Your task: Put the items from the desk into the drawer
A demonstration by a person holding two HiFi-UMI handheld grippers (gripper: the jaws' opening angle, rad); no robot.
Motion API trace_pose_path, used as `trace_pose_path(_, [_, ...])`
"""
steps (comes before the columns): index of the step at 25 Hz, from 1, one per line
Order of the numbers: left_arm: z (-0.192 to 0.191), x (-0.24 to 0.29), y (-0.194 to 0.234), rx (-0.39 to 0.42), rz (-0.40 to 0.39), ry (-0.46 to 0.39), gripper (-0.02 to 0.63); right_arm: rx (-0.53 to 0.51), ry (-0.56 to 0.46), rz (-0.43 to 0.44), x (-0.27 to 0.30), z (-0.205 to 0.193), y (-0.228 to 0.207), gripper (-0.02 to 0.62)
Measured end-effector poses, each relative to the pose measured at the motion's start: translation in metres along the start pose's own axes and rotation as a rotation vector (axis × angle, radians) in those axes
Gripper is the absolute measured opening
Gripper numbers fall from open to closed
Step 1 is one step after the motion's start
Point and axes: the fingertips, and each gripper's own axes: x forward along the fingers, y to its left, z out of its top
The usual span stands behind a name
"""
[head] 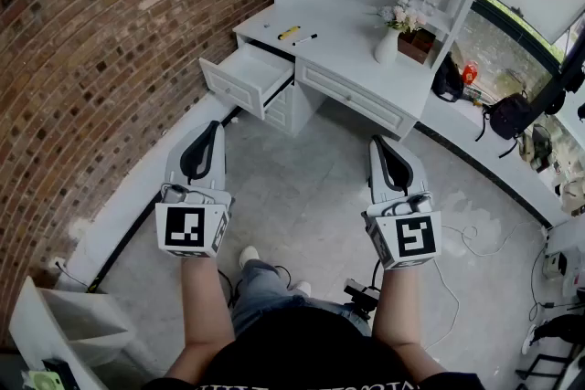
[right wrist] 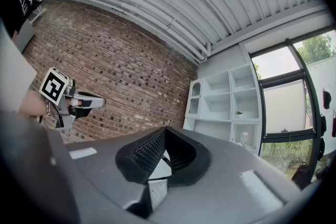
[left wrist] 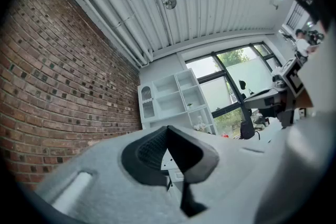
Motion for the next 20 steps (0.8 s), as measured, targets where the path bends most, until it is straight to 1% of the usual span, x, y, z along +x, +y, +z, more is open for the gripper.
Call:
trace_pose_path(6, [-0.001, -0.004, 0.0, 0.019, 0.005, 0.007, -0.002, 0.005, 0.013, 0.0, 0.001, -0.006, 0.003, 0.006])
trace_pose_path(7, [-0.003, -0.006, -0.001, 0.015, 0.005, 0.015, 0.013, 0.005, 0.014, 0.0, 0.001, -0.007, 0.002, 0.006])
trace_pose_path(8, [-0.005, -0.007, -0.002, 0.008, 0.005, 0.027, 0.068, 0.006, 0.013, -0.001, 0.001, -0.009, 0.002, 0.006])
trace_pose_path(9, [-0.009, -0.008, -0.002, -0.002, 0.004, 0.041, 0.14, 0.01, 0.012, 0.0, 0.001, -0.01, 0.002, 0.006])
trace_pose_path(11, [-0.016, -0.009, 0.0, -0.015, 0.008, 0.066, 0.332, 0.021, 0.008, 0.004, 0.002, -0.012, 0.004, 0.007])
trace_pose_path(12, [-0.02, -0.01, 0.003, -0.018, 0.016, 0.073, 0.382, 0.025, 0.006, 0.006, 0.003, -0.013, 0.005, 0.006])
trace_pose_path(13, [-0.023, -0.01, 0.007, -0.022, 0.029, 0.077, 0.411, 0.025, 0.005, 0.008, 0.005, -0.014, 0.007, 0.006])
trace_pose_path(15, [-0.025, -0.01, 0.017, -0.04, 0.054, 0.073, 0.437, 0.024, 0.008, 0.014, 0.009, -0.015, 0.01, 0.006])
trace_pose_path(20, [-0.032, 0.008, 0.036, -0.051, 0.072, 0.056, 0.443, 0.027, 0.009, -0.01, 0.029, -0.027, 0.003, 0.006])
